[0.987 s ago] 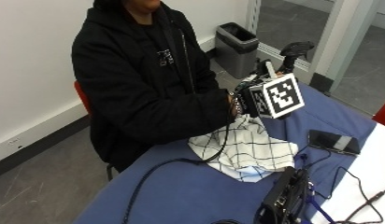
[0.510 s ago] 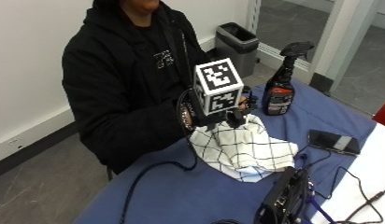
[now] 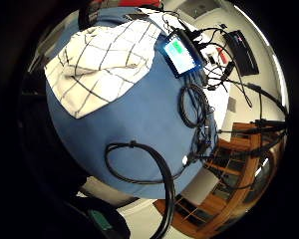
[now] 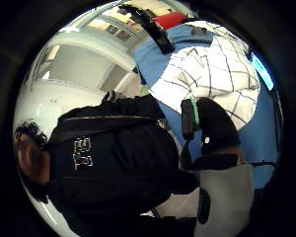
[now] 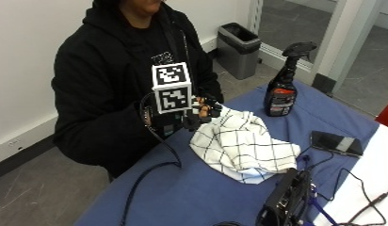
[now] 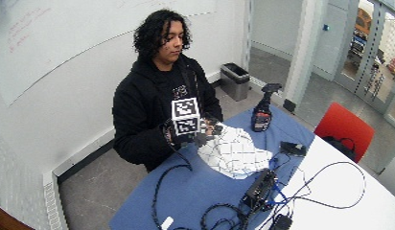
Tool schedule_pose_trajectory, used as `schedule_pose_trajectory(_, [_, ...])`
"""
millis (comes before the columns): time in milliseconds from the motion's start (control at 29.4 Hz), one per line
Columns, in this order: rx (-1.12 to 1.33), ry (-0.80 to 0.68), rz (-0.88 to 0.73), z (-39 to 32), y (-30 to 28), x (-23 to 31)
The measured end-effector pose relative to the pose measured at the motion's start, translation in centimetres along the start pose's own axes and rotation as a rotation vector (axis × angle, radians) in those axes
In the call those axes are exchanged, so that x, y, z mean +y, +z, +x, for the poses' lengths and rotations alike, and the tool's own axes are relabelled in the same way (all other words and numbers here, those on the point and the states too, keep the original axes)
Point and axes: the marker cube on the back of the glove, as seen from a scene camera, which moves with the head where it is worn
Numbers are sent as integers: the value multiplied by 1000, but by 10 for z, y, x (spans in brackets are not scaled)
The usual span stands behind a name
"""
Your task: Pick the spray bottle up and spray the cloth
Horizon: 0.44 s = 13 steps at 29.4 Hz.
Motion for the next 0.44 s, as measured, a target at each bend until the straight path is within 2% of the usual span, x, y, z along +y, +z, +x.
schedule_pose_trajectory(442, [-27,-6,-11,-4,6,14])
